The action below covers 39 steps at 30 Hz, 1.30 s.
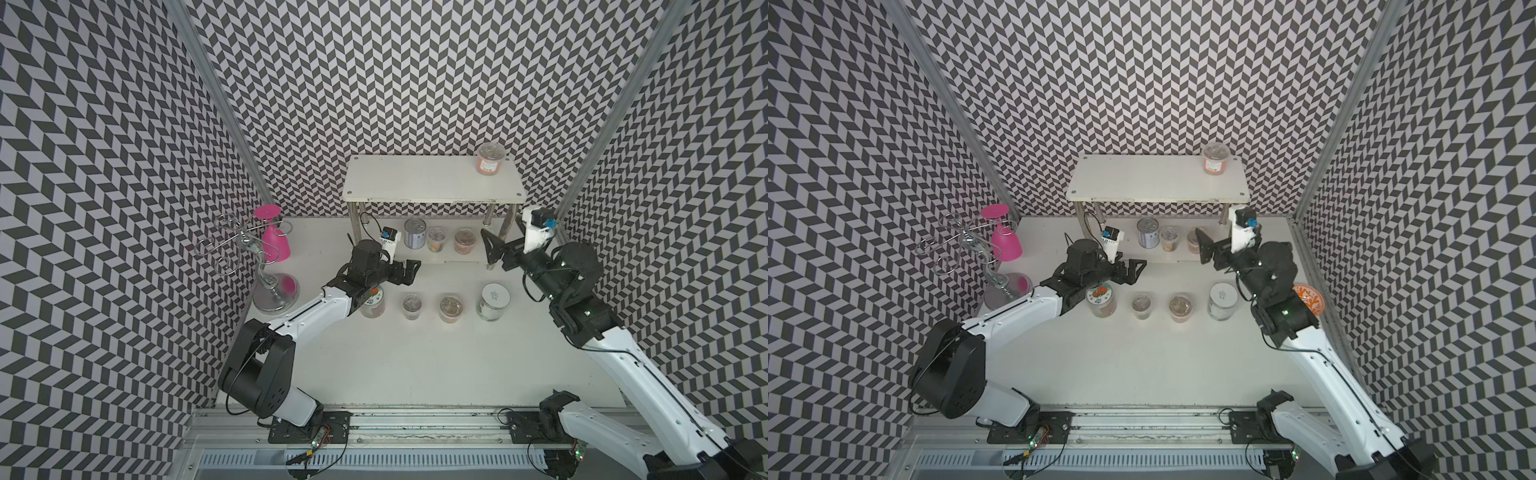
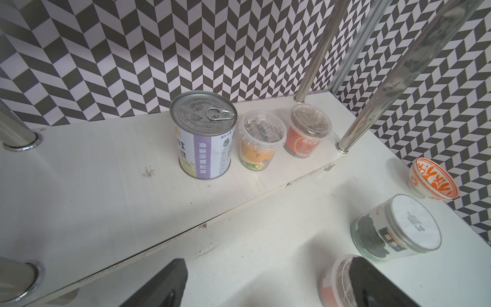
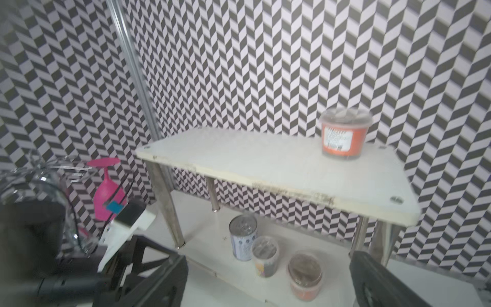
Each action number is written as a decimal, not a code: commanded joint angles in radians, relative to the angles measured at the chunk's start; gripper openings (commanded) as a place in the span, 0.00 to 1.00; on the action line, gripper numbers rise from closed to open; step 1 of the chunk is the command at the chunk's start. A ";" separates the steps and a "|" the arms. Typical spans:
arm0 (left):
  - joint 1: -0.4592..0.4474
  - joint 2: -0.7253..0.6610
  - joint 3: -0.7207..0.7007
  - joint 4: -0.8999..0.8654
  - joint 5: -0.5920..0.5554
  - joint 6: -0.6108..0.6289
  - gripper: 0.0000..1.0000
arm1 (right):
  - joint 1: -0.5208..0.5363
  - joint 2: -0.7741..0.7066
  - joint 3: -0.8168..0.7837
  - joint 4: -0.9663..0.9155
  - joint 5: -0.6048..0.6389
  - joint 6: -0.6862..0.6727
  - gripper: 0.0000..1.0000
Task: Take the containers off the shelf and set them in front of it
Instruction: 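Pick up a container from the shelf.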
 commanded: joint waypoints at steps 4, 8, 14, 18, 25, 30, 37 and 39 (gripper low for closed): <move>-0.017 -0.014 0.038 0.026 0.014 0.018 1.00 | -0.086 0.192 0.247 -0.064 -0.101 -0.080 1.00; -0.017 -0.022 0.045 0.021 0.015 0.023 1.00 | -0.134 0.348 0.406 -0.075 -0.114 -0.091 1.00; -0.025 -0.034 0.047 0.024 0.014 0.014 1.00 | -0.177 0.571 0.632 -0.104 -0.143 -0.087 1.00; -0.033 -0.038 0.048 0.027 0.011 0.012 1.00 | -0.196 0.689 0.745 -0.124 -0.142 -0.090 1.00; -0.045 -0.040 0.046 0.032 0.007 0.004 1.00 | -0.202 0.846 0.901 -0.151 -0.133 -0.111 1.00; -0.052 -0.044 0.048 0.031 0.004 0.003 1.00 | -0.205 0.916 0.971 -0.150 -0.080 -0.110 1.00; -0.058 -0.051 0.053 0.029 0.003 0.004 1.00 | -0.207 0.991 1.045 -0.101 -0.063 -0.084 1.00; -0.059 -0.056 0.052 0.027 0.003 0.003 1.00 | -0.207 1.004 1.054 -0.084 -0.067 -0.080 1.00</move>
